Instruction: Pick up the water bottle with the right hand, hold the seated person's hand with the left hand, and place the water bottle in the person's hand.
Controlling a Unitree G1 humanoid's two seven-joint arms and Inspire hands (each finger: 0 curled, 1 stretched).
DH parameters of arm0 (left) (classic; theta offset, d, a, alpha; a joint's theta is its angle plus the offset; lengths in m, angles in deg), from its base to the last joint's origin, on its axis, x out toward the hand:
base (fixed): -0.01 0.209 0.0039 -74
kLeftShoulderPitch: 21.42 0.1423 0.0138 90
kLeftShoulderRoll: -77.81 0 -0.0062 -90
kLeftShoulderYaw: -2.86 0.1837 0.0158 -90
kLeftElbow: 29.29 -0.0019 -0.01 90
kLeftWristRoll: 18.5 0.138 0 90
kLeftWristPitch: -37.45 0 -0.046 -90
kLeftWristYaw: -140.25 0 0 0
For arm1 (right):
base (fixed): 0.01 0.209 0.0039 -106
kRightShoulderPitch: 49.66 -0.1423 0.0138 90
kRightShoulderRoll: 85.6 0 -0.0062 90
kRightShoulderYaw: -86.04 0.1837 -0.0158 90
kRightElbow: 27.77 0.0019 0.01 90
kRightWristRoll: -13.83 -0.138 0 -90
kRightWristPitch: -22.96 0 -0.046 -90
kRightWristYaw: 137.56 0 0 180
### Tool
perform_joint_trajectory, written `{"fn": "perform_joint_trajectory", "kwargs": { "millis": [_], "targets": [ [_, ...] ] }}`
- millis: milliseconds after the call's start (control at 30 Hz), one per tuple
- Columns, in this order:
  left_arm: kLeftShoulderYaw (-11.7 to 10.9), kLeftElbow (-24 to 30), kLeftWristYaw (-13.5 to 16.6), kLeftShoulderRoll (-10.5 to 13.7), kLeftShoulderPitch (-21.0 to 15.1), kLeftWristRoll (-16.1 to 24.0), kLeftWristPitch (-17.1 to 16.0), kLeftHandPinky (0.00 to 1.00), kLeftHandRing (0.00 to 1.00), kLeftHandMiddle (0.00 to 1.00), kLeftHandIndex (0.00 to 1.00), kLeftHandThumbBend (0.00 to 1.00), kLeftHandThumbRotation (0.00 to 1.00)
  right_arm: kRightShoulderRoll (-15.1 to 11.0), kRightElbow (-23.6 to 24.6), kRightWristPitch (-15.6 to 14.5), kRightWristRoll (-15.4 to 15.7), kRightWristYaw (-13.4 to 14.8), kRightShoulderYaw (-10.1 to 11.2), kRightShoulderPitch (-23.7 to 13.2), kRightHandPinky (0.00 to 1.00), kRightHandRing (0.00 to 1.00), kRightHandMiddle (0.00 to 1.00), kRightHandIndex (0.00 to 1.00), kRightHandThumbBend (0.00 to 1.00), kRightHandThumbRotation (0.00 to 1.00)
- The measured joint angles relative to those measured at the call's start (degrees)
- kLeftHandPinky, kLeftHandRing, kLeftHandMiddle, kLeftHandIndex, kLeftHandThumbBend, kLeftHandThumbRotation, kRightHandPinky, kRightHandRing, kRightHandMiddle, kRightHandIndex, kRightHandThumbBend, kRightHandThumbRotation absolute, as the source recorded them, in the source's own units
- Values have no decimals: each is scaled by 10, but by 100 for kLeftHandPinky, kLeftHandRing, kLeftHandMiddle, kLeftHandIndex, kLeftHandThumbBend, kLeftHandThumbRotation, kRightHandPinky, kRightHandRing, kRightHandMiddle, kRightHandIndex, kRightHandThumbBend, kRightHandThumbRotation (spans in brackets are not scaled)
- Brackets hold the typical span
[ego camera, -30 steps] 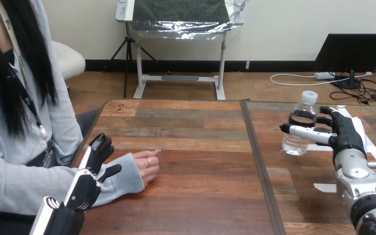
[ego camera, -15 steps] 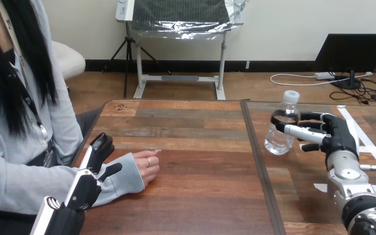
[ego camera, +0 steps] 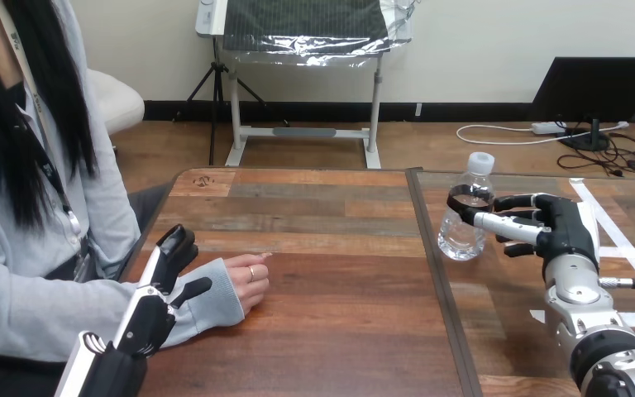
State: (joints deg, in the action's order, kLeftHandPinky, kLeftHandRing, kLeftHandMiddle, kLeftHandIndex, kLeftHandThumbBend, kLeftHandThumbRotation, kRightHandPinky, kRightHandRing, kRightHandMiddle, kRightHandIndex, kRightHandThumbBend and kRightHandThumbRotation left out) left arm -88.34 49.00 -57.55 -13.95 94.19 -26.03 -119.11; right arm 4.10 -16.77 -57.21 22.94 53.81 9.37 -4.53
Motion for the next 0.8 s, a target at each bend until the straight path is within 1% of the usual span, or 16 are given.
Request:
{"fn": "perform_joint_trajectory", "kwargs": {
  "millis": [167,333,500,633,733,800],
  "targets": [
    [2,2,0,2,0,-1,1,89,98,100,100,100,58,3,0,4,-5,-3,5,0,38,44,50,45,86,0],
    [2,3,0,2,0,0,1,89,98,100,100,100,59,5,0,7,-15,-10,11,-1,34,41,49,45,86,0],
    [2,3,3,2,0,3,1,90,98,100,100,100,60,7,0,7,-23,-18,13,-3,34,41,50,46,84,0],
    [2,3,3,2,0,4,1,90,99,100,100,100,60,8,0,7,-24,-19,12,-5,34,40,50,45,84,0],
    [2,3,4,2,0,4,1,90,99,100,100,100,61,9,0,7,-24,-19,11,-5,35,41,50,46,83,0],
    [2,3,4,2,-1,5,1,90,99,100,100,100,60,9,0,7,-23,-20,9,-5,37,43,52,48,82,0]
  ]
}}
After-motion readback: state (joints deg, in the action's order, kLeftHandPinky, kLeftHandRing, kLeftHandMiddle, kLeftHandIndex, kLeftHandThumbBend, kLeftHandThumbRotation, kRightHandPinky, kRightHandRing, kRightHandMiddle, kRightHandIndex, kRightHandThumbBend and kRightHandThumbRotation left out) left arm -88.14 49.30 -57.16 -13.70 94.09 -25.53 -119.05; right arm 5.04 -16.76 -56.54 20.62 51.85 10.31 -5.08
